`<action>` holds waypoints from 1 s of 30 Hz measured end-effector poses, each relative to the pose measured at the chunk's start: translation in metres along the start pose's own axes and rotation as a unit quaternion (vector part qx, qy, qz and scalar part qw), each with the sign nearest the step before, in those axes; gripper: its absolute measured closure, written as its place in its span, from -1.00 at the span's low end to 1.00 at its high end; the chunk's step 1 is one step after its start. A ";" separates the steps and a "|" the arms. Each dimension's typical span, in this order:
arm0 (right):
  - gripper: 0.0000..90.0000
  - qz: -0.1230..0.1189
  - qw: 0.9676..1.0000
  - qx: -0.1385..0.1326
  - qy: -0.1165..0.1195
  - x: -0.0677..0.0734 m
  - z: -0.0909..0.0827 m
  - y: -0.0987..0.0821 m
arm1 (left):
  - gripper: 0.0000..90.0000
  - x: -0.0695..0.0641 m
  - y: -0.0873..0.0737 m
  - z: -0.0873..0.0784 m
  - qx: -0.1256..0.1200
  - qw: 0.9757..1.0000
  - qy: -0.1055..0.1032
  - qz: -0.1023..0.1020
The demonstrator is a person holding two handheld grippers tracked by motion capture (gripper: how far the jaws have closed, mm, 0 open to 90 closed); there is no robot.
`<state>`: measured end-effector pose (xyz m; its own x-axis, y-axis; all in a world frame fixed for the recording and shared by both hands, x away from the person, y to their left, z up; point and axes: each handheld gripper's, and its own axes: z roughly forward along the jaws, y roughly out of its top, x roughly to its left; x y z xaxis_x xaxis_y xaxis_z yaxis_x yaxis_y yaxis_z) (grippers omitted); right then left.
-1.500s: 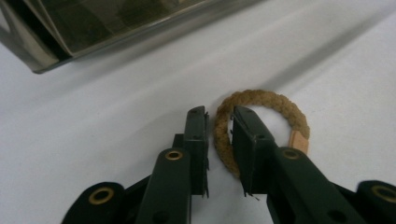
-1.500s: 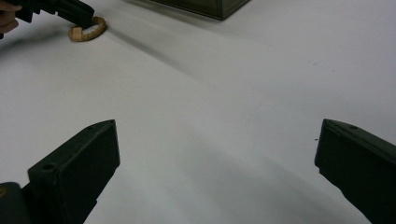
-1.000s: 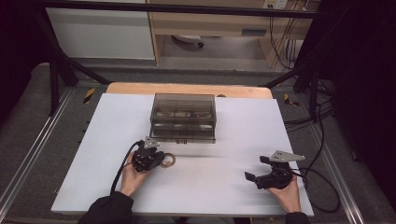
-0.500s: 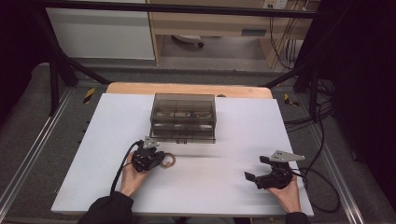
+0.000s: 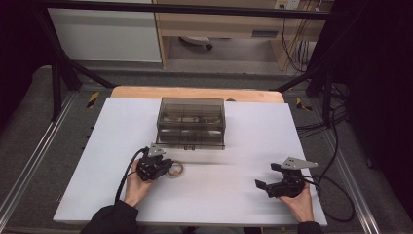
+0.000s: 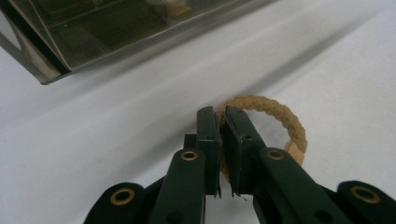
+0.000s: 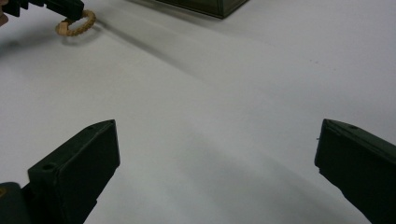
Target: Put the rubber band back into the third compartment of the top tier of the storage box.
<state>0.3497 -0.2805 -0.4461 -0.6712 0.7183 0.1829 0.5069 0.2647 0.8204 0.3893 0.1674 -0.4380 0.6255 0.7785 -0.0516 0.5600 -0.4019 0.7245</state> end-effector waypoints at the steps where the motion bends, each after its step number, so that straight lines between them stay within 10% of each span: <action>1: -0.99 0.000 1.000 0.000 0.000 0.000 0.000 0.000 | 0.88 0.000 0.000 -0.001 -0.001 1.000 0.000 0.000; 30: -0.99 0.000 1.000 0.001 0.001 0.000 0.001 0.000 | 0.88 -0.016 0.014 -0.025 -0.021 1.000 -0.011 0.011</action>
<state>0.3503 -0.2801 -0.4464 -0.6724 0.7171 0.1833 0.5071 0.2660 0.8198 0.3734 0.1610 -0.4105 0.6498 0.7585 -0.0497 0.5225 -0.3982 0.7540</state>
